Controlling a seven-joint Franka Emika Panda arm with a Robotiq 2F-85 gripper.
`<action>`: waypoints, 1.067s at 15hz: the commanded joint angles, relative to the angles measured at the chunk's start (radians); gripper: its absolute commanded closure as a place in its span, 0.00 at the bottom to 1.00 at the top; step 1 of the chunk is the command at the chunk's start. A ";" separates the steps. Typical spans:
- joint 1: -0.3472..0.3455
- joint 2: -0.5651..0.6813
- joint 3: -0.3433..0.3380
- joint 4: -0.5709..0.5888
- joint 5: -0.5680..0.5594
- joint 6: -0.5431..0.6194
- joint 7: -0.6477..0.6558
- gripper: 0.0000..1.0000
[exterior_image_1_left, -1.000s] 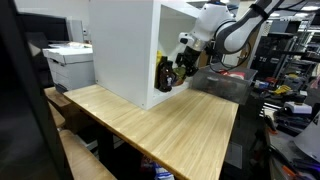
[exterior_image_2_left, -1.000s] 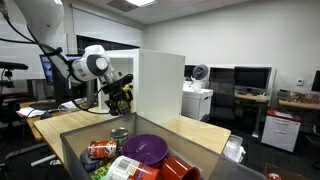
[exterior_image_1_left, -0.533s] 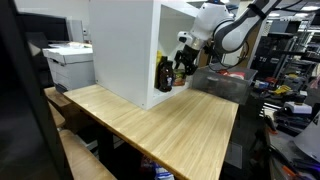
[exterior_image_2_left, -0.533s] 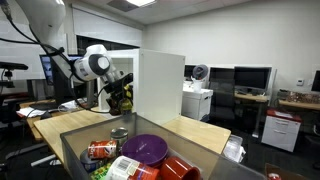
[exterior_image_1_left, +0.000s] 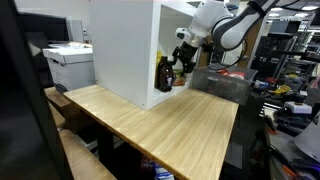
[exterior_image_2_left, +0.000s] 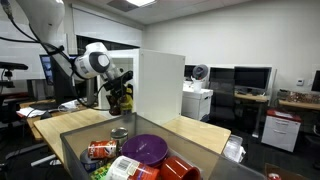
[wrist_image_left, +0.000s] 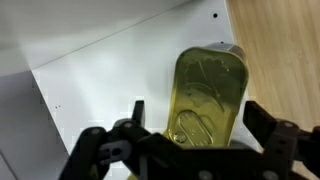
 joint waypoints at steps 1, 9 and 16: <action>0.015 -0.068 -0.007 -0.036 -0.002 -0.048 0.083 0.00; -0.002 -0.241 0.064 -0.106 0.223 -0.272 0.127 0.00; -0.018 -0.311 0.050 -0.156 0.327 -0.284 0.354 0.33</action>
